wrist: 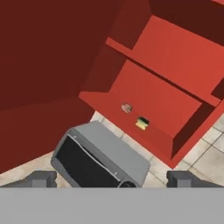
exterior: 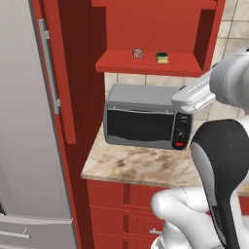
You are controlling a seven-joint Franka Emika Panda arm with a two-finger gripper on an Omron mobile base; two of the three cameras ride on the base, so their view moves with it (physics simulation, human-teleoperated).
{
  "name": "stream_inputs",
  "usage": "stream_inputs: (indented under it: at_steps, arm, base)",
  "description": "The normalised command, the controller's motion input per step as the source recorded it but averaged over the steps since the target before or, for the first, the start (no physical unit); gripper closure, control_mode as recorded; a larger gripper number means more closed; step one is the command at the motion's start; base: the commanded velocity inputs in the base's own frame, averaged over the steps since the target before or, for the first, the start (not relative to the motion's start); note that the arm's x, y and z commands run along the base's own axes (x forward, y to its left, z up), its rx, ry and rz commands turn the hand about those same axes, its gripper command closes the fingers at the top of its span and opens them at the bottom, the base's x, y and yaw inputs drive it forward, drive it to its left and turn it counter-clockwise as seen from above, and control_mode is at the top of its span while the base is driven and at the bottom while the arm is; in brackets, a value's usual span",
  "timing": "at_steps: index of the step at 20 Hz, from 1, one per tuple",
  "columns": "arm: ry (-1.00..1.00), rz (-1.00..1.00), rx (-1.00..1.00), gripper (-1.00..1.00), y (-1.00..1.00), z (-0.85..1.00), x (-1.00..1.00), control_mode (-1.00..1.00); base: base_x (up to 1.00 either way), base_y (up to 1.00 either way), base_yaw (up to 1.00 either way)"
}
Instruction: Pick up the bar soap and sponge from the sink, and place them back in the cabinet, and close the cabinet door.
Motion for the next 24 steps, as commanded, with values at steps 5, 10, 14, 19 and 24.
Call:
stream_inputs:
  at_steps: [5,10,14,19,24]
  arm:
    - [0.04,0.13,-0.15,-1.00,0.50,0.00,-0.44,-1.00]
    - [0.01,0.09,-0.14,-1.00,0.37,0.00,-0.48,-1.00]
    - [0.00,0.08,-0.14,-1.00,0.36,0.00,-0.43,-1.00]
    - [0.00,0.07,-0.14,-1.00,0.53,0.00,-0.13,-1.00]
    - [0.01,0.06,-0.14,-1.00,0.56,0.00,0.00,-1.00]
  base:
    - [0.00,0.00,0.00]
    - [0.00,0.00,0.00]
    - [0.00,0.00,0.00]
    - [0.00,0.00,0.00]
    - [0.00,0.00,0.00]
